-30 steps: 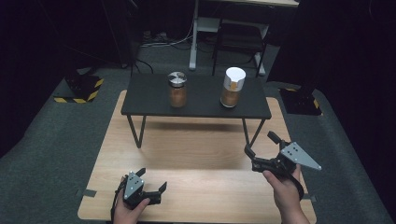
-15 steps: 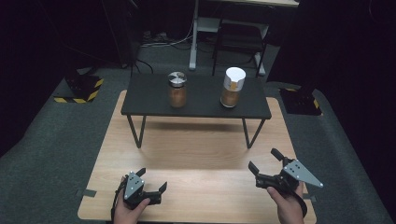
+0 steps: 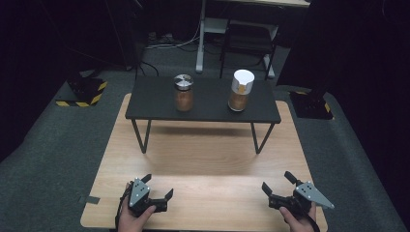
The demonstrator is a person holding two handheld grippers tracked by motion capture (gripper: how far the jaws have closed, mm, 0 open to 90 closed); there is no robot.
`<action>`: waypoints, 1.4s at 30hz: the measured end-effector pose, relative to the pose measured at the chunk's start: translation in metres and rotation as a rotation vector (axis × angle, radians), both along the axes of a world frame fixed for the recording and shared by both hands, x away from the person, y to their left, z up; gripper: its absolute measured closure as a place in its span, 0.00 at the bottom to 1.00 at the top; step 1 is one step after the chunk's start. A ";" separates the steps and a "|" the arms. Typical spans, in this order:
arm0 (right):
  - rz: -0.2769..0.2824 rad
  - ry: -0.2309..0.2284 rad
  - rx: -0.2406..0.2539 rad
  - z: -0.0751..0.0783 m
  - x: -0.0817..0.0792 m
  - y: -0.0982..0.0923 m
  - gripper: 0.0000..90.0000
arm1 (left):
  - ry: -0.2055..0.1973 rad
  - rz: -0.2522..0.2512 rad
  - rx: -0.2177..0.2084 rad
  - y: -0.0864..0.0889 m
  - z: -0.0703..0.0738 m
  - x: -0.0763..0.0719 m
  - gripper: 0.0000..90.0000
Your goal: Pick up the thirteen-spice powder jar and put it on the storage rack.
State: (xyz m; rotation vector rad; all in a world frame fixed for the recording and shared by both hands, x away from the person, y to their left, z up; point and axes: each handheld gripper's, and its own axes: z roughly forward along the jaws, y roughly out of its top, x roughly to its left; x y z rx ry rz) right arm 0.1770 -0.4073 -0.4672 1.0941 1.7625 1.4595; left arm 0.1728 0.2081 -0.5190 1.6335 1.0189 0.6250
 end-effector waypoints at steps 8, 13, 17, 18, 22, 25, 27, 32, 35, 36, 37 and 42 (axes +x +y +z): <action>-0.013 0.044 -0.019 -0.015 -0.007 -0.001 0.00 | 0.000 -0.001 -0.002 0.000 0.000 0.000 0.01; -0.023 0.076 -0.046 -0.023 -0.008 -0.001 0.00 | 0.001 -0.001 0.000 -0.001 0.000 0.000 0.01; -0.024 0.097 -0.076 -0.024 -0.009 -0.001 0.00 | 0.002 -0.002 -0.002 0.000 0.000 0.000 0.01; -0.020 0.099 -0.089 -0.025 -0.009 -0.002 0.00 | 0.004 -0.001 -0.004 0.000 0.000 0.000 0.01; -0.013 0.121 -0.120 -0.024 -0.008 -0.003 0.00 | 0.006 -0.002 -0.004 0.000 0.000 0.001 0.01; -0.021 0.130 -0.132 -0.023 -0.007 -0.004 0.00 | 0.012 -0.001 0.000 -0.001 0.001 0.002 0.01; -0.022 0.139 -0.125 -0.023 -0.006 -0.005 0.00 | 0.017 0.004 0.006 -0.003 0.002 0.003 0.01; 0.003 0.143 -0.156 -0.020 -0.004 -0.004 0.00 | 0.017 0.005 0.033 -0.008 0.005 0.003 0.01; 0.025 0.136 -0.183 -0.019 -0.003 -0.002 0.00 | 0.006 0.001 0.059 -0.012 0.006 0.002 0.01; 0.030 0.135 -0.188 -0.019 -0.003 -0.002 0.00 | 0.003 0.001 0.067 -0.013 0.006 0.002 0.01; 0.034 0.134 -0.191 -0.019 -0.003 -0.002 0.00 | -0.001 0.001 0.074 -0.014 0.006 0.001 0.01; 0.039 0.134 -0.187 -0.019 -0.002 -0.003 0.00 | -0.007 0.001 0.082 -0.015 0.006 -0.001 0.01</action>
